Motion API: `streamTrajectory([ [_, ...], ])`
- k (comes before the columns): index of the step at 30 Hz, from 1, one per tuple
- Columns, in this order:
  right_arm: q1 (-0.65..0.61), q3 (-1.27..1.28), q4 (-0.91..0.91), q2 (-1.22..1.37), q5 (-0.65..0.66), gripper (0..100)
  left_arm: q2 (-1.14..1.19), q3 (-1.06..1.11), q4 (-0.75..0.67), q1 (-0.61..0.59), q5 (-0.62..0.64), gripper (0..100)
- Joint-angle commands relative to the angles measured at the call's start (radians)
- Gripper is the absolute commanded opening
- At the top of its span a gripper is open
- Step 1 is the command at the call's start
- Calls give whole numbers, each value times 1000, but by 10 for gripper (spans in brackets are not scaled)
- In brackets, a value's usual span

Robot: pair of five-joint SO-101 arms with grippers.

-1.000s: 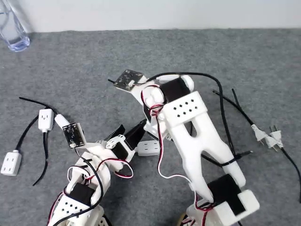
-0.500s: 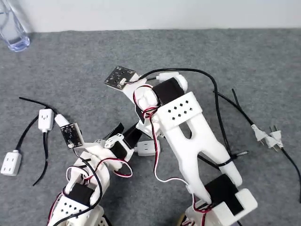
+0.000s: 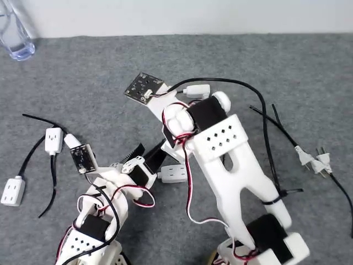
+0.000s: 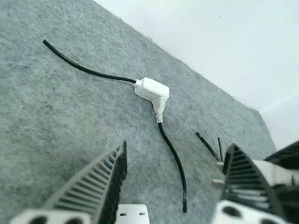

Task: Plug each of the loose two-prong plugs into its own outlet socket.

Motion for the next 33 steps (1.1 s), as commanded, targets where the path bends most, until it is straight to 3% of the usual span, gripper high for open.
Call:
streamTrajectory([
  [1,-33,-21,41,-62,-15,8,5,-5,12,5,-3,319],
  [13,-19,-23,38,-62,-18,8,5,-5,12,5,-3,319],
  [18,31,-14,39,-61,68,8,5,-5,12,-6,-3,319],
  [22,84,14,36,-59,175,8,3,-19,8,-120,2,319],
  [27,91,68,18,-19,442,8,5,-5,83,-241,-3,319],
  [33,87,86,-27,65,500,8,3,-7,239,-457,-121,319],
])
